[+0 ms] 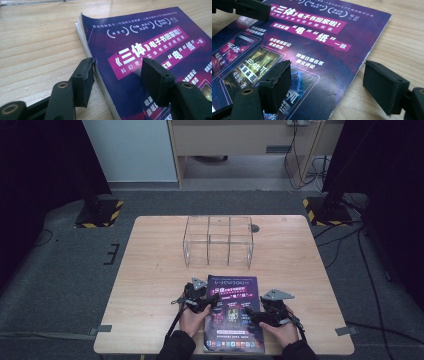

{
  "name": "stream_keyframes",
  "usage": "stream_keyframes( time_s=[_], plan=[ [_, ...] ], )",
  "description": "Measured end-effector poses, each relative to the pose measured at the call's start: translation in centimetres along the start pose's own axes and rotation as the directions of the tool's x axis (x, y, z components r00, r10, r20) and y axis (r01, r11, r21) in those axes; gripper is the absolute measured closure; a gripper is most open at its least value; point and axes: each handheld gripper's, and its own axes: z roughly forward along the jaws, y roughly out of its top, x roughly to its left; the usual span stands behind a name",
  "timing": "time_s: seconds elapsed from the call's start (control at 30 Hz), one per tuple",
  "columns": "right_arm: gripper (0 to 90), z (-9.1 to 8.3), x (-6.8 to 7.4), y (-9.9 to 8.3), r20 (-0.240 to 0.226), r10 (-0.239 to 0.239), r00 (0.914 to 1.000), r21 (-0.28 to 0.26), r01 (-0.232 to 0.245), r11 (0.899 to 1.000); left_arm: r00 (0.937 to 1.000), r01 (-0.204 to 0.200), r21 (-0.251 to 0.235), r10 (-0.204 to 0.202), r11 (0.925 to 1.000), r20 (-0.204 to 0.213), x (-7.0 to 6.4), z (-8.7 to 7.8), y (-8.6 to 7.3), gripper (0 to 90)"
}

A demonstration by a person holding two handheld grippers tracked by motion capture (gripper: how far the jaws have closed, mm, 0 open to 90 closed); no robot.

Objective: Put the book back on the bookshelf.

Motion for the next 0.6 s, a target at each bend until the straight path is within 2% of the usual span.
stream_keyframes(
  time_s=[0.37,0.5,0.6],
  plan=[
    [23.4,0.18,0.36,-0.03,-0.003,0.001,1.0000,-0.011,-0.001,1.000,0.9999,0.002,-0.021,-0.002,0.9998,-0.017,-0.21,0.40,0.04,40.4],
    [24.1,0.18,0.37,-0.04,0.001,0.005,1.0000,-0.012,-0.005,1.000,0.9996,0.021,-0.026,-0.022,0.9994,-0.020,-0.19,0.37,0.01,42.2],
    [24.7,0.17,0.38,-0.04,0.003,0.006,1.0000,-0.013,-0.006,1.000,0.9984,0.056,-0.040,-0.056,0.9976,-0.005,0.06,0.30,-0.09,44.8]
  ],
)
